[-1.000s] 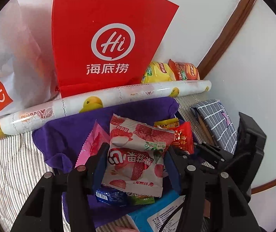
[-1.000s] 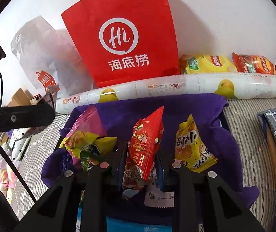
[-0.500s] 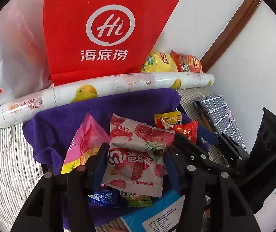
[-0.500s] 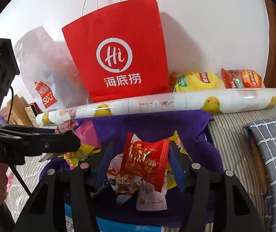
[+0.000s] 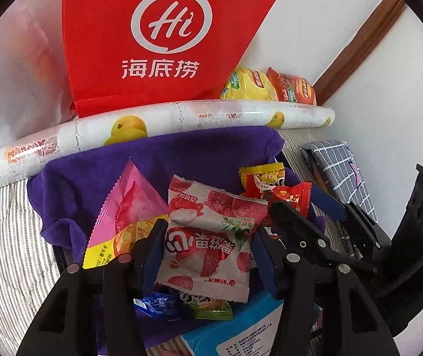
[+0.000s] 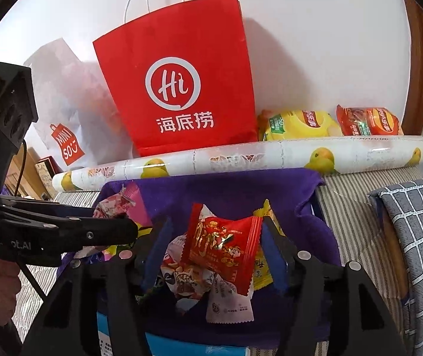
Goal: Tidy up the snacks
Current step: 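Open the left tool to drop the strawberry bag onto the towel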
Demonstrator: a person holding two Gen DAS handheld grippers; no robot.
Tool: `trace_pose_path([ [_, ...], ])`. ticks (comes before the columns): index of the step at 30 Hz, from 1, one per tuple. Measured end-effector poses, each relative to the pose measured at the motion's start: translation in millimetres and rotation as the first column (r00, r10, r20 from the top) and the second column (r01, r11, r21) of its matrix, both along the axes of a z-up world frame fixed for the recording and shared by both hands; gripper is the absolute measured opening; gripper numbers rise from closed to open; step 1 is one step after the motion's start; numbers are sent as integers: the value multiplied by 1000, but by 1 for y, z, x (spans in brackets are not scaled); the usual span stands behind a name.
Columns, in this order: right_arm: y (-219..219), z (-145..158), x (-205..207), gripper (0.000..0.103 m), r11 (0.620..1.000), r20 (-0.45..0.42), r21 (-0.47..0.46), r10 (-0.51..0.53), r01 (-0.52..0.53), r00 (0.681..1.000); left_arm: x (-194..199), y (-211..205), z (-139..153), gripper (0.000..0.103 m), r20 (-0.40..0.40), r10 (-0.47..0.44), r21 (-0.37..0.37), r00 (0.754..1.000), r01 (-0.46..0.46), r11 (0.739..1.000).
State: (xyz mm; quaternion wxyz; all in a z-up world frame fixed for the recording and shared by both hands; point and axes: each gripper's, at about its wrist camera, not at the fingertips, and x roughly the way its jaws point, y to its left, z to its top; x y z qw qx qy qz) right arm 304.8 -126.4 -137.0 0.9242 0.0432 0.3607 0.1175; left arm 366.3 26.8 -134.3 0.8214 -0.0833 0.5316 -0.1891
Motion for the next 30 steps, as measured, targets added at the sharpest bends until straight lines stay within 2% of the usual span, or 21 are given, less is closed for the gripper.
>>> trace_pose_path([
  [10, -3, -1, 2, 63, 1000, -7, -10, -19, 19, 1000, 3, 1, -4, 54, -13, 18, 1, 1000, -18, 1000],
  [27, -23, 3, 4, 63, 995, -6, 40, -90, 90, 996, 5, 1, -9, 55, -30, 29, -3, 999, -29, 1000],
  [29, -24, 4, 4, 63, 995, -4, 45, -92, 92, 996, 5, 1, -6, 56, -25, 29, -6, 999, -30, 1000],
  [30, -24, 4, 4, 63, 995, -4, 46, -92, 92, 996, 4, 2, -4, 62, -23, 30, -8, 999, -31, 999],
])
